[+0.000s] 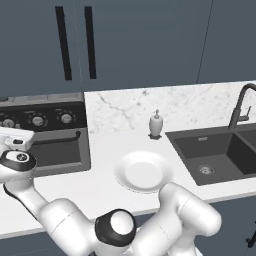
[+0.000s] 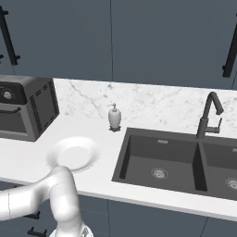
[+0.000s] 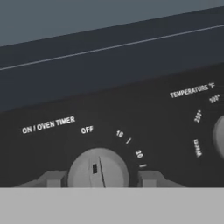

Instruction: Pick up the kebab skewer and baguette bread, and place them inside the toaster oven. Close the toaster oven door and start by setting the timer.

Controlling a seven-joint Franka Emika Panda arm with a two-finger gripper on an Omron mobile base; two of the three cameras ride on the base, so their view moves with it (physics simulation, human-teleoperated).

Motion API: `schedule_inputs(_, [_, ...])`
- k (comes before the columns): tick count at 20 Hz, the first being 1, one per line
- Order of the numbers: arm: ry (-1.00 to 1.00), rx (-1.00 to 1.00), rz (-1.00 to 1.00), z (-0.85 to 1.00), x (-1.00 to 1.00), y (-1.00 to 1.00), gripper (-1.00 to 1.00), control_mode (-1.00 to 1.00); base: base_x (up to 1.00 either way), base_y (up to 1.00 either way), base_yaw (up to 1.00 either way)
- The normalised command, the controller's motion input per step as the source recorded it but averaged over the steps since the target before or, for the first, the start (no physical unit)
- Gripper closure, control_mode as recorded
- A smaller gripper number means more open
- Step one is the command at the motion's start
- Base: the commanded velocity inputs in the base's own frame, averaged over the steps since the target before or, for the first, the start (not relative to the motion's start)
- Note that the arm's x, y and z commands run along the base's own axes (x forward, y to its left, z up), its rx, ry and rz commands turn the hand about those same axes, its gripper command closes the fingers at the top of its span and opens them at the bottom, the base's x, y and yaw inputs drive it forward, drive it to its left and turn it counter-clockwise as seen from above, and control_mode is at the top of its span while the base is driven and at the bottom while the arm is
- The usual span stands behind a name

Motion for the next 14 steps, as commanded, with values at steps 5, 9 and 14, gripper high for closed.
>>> schedule_inputs(5, [-0.10, 0.21, -0.15, 0.45, -0.20, 0.25, 1.00, -1.00, 0.00, 0.00, 0.00])
schedule_inputs(9, [-0.01, 0.22, -0.13, 0.53, -0.23, 0.17, 1.00, -1.00, 0.00, 0.00, 0.00])
schedule_inputs(14, [0.00, 0.29, -0.13, 0.49, -0.33, 0.04, 1.00, -1.00, 0.00, 0.00, 0.00])
